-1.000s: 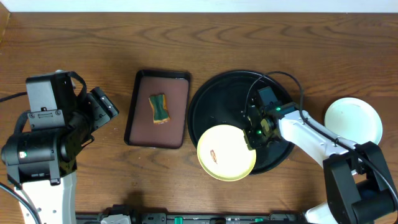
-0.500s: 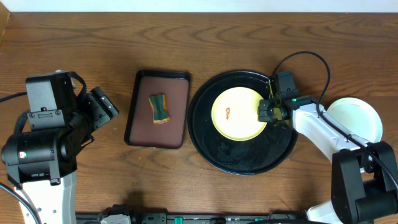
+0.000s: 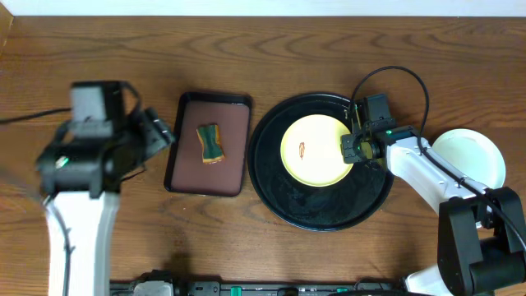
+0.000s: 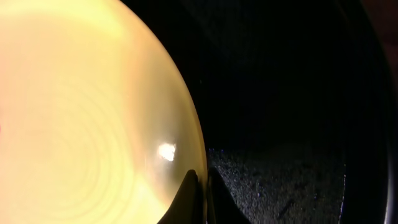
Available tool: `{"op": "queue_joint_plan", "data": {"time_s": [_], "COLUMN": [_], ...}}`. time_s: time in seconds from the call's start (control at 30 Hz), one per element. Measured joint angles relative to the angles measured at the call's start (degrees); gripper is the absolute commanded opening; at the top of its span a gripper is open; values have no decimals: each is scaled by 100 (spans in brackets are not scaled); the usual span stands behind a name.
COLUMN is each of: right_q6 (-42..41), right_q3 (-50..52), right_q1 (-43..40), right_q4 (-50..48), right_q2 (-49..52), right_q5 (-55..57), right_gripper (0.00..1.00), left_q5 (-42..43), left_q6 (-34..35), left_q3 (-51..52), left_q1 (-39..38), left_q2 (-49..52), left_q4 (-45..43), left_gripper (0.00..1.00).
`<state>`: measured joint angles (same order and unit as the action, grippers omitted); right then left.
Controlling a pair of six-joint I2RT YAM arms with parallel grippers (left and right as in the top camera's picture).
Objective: Clean dirty plates on tray and stack at the side
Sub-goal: 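Move right gripper to the yellow plate rim and grip it, then grasp the sponge with the left gripper and lift it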
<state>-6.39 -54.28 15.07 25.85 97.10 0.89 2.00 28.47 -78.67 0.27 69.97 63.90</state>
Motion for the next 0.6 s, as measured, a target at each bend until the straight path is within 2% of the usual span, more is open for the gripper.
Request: {"op": "queue_joint_plan", "data": {"time_s": [0.07,0.13,0.2,0.27,0.33,0.6], "right_q6": [50,83,103,105,105,103], "right_q3": [0,0,0,0,0,0], "right_q1": [0,2,2,2,2,2], "right_q4": [0,2,2,2,2,4], "right_q2": [0,0,0,0,0,0], "right_q5": [-7,-15,-24,-28,-33,-44], "right_gripper": [1,1,1,1,1,1], "left_q5": [87,129,184,225,219,212], "left_q6": [-138,-369,-634,-804,-881,-844], "left_q3": [254,409,459,474,474,474], "left_q1": [-269,-533,-763,-929,-1023,-1056], "left_q2": [413,922,1475,1956,2354,3700], "left_q4": [-339,-678,-973,-1281,-1580,-1950], "left_gripper": [75,68,56,53,45,40]}}
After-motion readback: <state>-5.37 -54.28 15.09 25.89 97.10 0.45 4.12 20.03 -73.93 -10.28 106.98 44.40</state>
